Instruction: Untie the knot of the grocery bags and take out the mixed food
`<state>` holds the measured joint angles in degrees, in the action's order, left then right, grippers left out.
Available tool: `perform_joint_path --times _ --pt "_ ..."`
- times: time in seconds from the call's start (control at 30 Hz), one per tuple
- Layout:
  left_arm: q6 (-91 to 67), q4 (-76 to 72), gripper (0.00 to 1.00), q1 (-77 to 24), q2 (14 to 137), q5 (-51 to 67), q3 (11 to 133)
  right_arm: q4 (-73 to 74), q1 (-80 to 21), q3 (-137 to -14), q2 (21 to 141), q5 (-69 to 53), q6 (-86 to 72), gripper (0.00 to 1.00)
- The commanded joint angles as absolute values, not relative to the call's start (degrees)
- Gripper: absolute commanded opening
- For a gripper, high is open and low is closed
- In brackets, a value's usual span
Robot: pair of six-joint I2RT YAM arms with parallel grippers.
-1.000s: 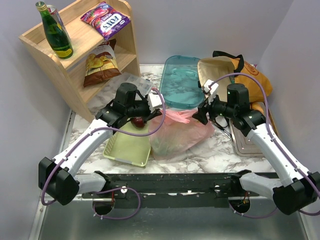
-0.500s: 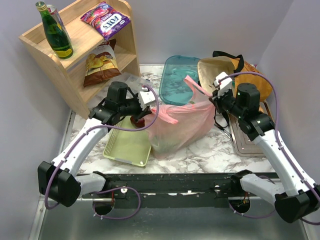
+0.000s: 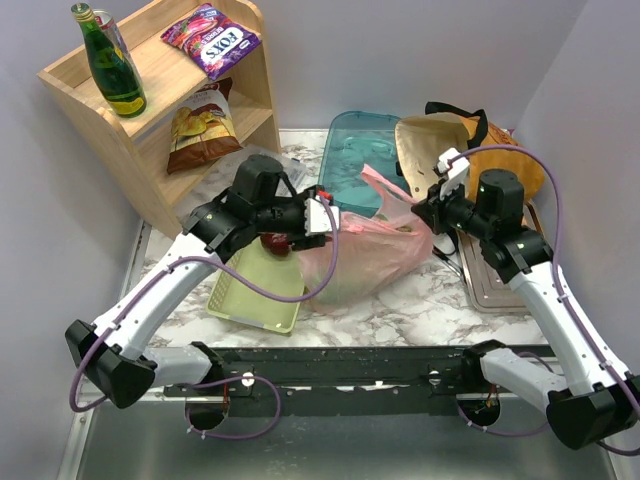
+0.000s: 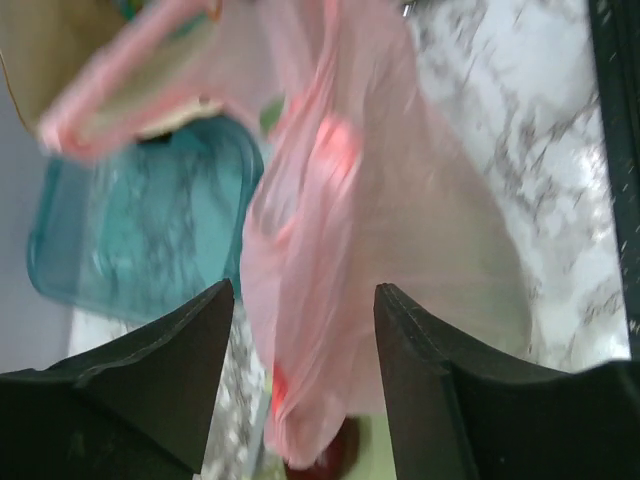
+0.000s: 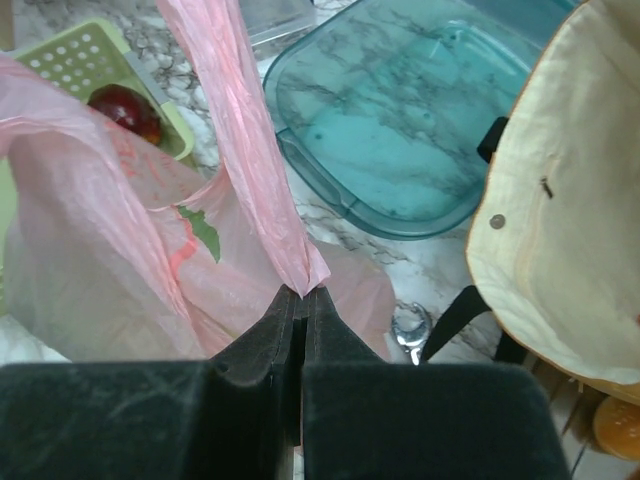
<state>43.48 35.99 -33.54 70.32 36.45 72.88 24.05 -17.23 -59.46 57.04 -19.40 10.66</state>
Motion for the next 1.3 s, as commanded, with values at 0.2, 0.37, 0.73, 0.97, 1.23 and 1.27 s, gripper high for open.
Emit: perform_joint_path --times 0.2,0.37,0.73,0.97,1.23,1.27 --pt "38.3 33.4 0.72 -46.2 82.3 31.6 84.0 21.1 -17.1 -61.1 58.3 -20.2 0.4 0.01" --pt "40.2 31.9 0.70 -46.3 87.0 25.5 81.1 19.0 -17.1 -60.3 55.6 -17.2 -3.6 0.01" --pt "43.6 42.3 0.00 -50.9 82.9 37.9 71.7 18.4 -17.0 -60.7 57.3 -7.6 -11.0 0.01" --pt "44.4 38.4 0.00 -54.6 78.6 34.1 64.5 17.5 -16.7 -59.5 57.0 -6.0 -11.5 0.01" --pt "38.6 40.1 0.00 -53.1 76.4 32.7 75.1 17.1 -16.7 -58.3 54.5 -8.9 -6.9 0.01" --pt "38.6 40.0 0.00 -52.6 76.1 31.9 75.8 17.7 -16.7 -58.3 53.8 -9.0 -5.6 0.01"
